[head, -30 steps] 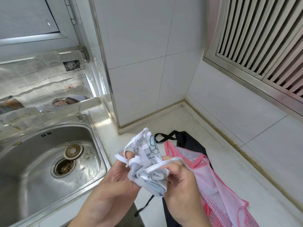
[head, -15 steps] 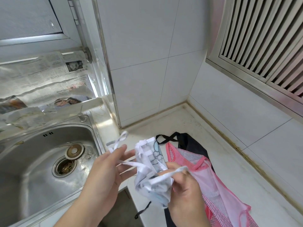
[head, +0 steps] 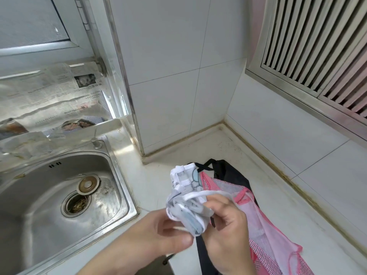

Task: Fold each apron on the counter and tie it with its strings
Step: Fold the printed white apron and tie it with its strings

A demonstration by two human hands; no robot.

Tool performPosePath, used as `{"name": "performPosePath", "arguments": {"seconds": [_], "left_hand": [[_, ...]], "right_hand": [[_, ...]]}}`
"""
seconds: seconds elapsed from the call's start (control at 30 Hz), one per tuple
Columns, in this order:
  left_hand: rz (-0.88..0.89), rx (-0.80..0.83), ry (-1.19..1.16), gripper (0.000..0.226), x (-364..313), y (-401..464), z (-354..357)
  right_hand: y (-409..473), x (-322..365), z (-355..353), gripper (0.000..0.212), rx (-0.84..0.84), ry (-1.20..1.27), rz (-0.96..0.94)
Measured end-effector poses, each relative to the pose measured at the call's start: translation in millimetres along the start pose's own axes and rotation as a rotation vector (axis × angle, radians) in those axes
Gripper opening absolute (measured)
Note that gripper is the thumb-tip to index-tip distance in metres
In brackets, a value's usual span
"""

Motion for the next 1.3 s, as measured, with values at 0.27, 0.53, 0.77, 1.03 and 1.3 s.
{"name": "performPosePath", "arguments": {"seconds": [0.27,0.53,0.77,1.03,1.3], "left_hand": [[0.241,-0.184,-0.473,0.074,-10,6,-2],[0.237,-0.403,-0.374,0.047,-9,-5,-22],[0.257,-0.476,-0.201,0.039,-34,-14,-22],[0.216,-0.194,-0.006,0.037,-41,-12,0],[0.193,-0.175,0.024,0.04,-36,-13,-4]], "right_hand": [[8,15,14,0.016,0.14,0.04,0.054],[-2,-11,12,0.03,0.179,0.109,0.271],[-15,2,11,0.057,0.062,0.19,0.315],[-1,8,1,0.042,0.272,0.108,0.268],[4,5,-1,0.032,0.393,0.016,0.261]]}}
Point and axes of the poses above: each hand's wrist, its own y-axis towards the middle knuckle, its own z-axis out of the palm, x = y × z, the point moved 10 cm from there along y, towards the middle knuckle, and after that the axes turned 13 degrees about -z, right-handed, at the moved point
